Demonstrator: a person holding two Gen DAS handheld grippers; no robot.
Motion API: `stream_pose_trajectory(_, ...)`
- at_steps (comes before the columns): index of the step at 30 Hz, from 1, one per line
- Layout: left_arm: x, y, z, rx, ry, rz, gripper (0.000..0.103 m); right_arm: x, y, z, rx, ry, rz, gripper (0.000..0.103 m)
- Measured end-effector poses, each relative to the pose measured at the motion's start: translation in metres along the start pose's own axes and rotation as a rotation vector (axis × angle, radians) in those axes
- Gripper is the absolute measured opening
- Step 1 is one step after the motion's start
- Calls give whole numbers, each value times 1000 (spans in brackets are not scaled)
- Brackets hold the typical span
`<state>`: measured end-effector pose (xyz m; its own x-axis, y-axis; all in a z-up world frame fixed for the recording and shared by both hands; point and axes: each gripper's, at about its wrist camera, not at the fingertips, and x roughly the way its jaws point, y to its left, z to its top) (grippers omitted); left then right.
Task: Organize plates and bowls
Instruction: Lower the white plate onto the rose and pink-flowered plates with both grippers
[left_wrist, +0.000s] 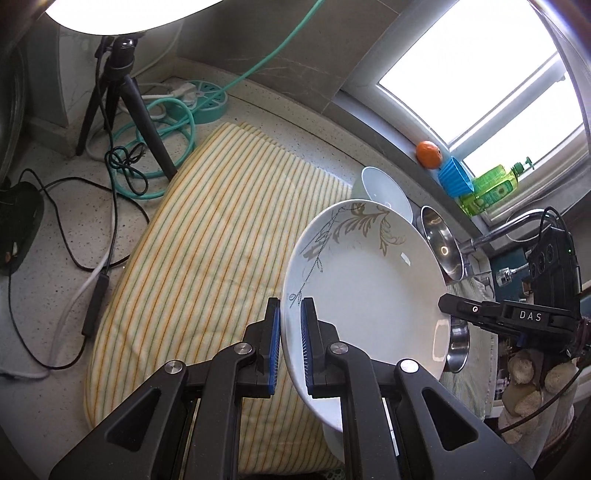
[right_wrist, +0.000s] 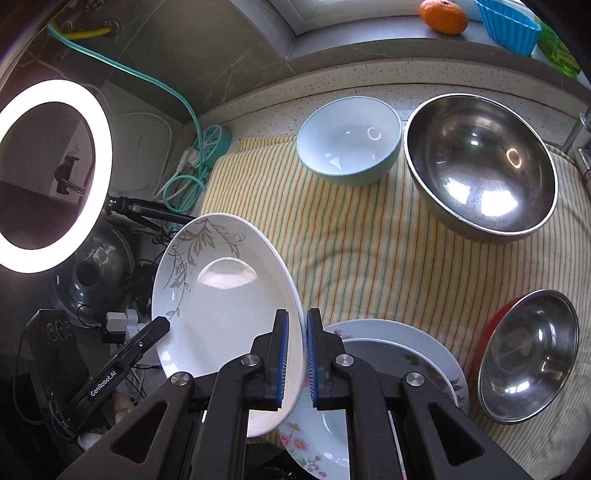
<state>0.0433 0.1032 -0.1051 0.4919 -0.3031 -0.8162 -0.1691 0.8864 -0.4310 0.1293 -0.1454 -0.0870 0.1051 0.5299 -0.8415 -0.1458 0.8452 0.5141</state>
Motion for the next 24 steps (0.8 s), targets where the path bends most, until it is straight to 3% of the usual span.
stream_pose_trajectory(24,37,-61,-36,209,134,-59,9,-30,-85,-92,256,-59,-24,9)
